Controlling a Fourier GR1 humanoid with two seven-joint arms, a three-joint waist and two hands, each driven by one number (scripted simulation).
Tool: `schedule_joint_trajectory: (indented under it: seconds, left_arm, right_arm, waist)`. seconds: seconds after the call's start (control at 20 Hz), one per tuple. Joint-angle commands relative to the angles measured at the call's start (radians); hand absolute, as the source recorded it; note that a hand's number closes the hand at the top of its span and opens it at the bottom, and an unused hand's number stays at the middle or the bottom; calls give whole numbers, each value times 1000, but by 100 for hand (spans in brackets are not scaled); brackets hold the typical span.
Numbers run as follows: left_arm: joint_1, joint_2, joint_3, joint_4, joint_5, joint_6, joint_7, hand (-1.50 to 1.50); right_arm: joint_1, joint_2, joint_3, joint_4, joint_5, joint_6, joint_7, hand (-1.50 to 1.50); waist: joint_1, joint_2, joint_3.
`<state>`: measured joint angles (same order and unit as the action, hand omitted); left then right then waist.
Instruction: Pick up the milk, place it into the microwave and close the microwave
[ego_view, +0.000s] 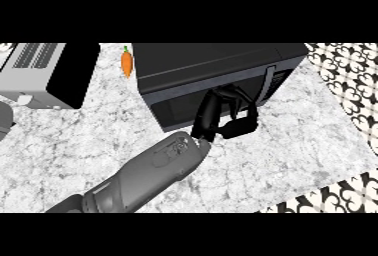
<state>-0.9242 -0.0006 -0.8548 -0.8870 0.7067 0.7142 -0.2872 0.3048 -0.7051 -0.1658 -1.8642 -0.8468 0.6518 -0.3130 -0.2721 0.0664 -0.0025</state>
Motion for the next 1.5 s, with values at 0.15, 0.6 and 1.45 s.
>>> schedule_joint_trajectory:
  seconds: [0.15, 0.6, 1.45]
  left_arm:
    - [-38, 1, 75, 85, 88, -3, -36, 150]
    - [-51, 1, 78, 108, 125, 24, -135, 150]
    - [-47, 1, 51, 135, 205, 45, -234, 150]
  right_arm:
    - [-11, -25, -23, 11, -50, 19, 4, -150]
    - [-29, -44, -8, -24, -76, 54, 11, -150]
    - [-22, -77, -1, -59, -128, 95, 29, -150]
  waist:
    - [-16, 16, 0]
    - [-5, 19, 0]
    - [-32, 31, 0]
